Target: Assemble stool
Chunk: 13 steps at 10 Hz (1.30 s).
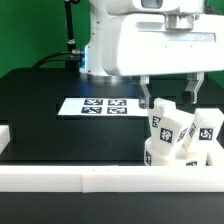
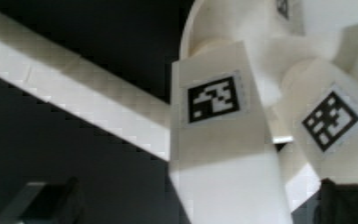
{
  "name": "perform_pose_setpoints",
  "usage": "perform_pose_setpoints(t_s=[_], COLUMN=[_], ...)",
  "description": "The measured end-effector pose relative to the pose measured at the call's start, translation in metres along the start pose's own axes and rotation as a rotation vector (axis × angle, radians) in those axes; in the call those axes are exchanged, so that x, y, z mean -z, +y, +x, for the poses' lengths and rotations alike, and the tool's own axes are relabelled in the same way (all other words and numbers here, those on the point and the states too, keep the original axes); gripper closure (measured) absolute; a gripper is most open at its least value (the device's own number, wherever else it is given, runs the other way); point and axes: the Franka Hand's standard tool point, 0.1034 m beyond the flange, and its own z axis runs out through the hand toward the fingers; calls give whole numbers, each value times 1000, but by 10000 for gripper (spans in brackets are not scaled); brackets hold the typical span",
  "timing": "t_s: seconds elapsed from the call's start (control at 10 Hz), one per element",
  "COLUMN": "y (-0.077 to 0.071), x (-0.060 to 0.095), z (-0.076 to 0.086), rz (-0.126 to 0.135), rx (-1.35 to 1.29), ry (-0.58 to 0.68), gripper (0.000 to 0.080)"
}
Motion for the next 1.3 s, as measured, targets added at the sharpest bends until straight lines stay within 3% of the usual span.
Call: perform_pose_setpoints(t_s=[0.2, 0.9, 1.0, 1.1, 1.3], y=[-6, -6, -8, -8, -6], x=[-7, -13, -14, -16, -16], z=[-6, -4, -4, -4, -3], rz=[41, 34, 35, 35, 28], rx=[-2, 8, 11, 12, 12], ry=[-119, -121, -122, -123, -114], gripper=[150, 169, 343, 457, 457])
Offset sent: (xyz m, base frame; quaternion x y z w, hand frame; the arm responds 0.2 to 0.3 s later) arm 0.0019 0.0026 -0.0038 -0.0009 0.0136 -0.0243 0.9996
